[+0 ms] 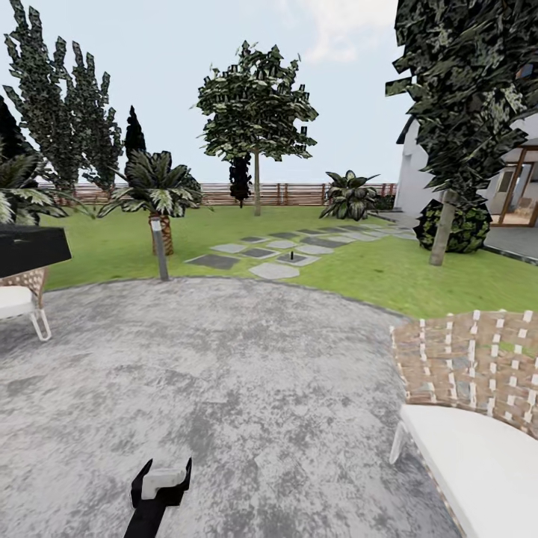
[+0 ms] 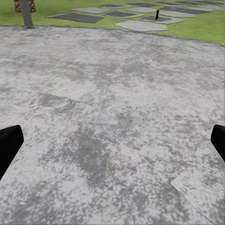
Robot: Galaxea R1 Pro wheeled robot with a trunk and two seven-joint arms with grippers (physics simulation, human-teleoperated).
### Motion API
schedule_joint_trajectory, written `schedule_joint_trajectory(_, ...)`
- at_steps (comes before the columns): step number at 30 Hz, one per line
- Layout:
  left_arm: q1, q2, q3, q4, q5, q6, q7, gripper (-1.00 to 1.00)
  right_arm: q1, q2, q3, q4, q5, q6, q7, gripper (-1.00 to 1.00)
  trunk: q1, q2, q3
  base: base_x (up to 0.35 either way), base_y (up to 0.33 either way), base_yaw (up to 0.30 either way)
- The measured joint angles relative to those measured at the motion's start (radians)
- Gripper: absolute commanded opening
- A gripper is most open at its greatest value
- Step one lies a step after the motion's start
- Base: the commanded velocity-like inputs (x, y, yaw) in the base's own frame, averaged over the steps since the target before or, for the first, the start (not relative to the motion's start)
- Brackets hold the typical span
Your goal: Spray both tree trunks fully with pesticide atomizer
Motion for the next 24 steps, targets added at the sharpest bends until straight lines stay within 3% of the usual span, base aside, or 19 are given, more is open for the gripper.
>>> schedule_joint_trajectory(24, 0.000, 0.000, 0.000, 0.000, 0.000, 0.000, 0.000, 1.00, 0.000, -0.001, 0.000, 0.000, 0.000, 0.000, 0.000, 1.00, 0.000, 0.000, 0.000, 0.336, 0.000, 0.000)
